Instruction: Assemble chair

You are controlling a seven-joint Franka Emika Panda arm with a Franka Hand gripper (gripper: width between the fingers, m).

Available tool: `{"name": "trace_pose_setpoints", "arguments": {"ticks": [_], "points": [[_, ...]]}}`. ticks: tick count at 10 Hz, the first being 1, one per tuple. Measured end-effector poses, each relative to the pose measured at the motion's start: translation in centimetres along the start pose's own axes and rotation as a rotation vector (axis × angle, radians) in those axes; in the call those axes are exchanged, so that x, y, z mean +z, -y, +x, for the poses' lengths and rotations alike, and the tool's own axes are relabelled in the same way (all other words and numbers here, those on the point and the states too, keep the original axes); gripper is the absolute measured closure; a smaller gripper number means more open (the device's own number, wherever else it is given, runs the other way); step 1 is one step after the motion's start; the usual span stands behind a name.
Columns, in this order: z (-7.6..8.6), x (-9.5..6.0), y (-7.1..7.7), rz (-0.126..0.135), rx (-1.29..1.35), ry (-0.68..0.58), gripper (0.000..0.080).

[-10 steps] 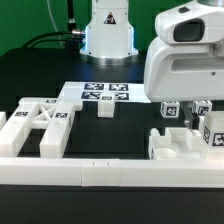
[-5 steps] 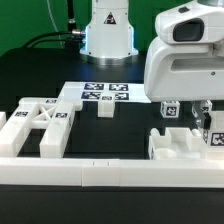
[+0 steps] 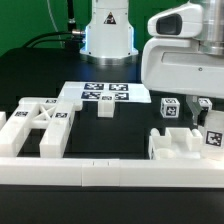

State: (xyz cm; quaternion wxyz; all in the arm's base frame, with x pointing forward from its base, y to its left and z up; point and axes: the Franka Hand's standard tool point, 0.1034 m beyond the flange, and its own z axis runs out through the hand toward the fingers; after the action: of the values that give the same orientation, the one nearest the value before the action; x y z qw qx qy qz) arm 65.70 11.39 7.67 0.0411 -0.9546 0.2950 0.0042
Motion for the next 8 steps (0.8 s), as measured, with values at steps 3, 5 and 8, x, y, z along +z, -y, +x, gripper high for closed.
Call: {"name": "trace_pose_setpoints", "arguments": {"ticks": [3, 5, 8], "points": [[0.04, -0.04, -0.12, -0.008, 0.273, -0.005, 0.0512], [0.05, -0.06, -0.25, -0.011, 0.481, -0.006, 0.0512], [-0.16, 0.01, -0.01, 0.001, 0.513, 0.009, 0.0296]]}}
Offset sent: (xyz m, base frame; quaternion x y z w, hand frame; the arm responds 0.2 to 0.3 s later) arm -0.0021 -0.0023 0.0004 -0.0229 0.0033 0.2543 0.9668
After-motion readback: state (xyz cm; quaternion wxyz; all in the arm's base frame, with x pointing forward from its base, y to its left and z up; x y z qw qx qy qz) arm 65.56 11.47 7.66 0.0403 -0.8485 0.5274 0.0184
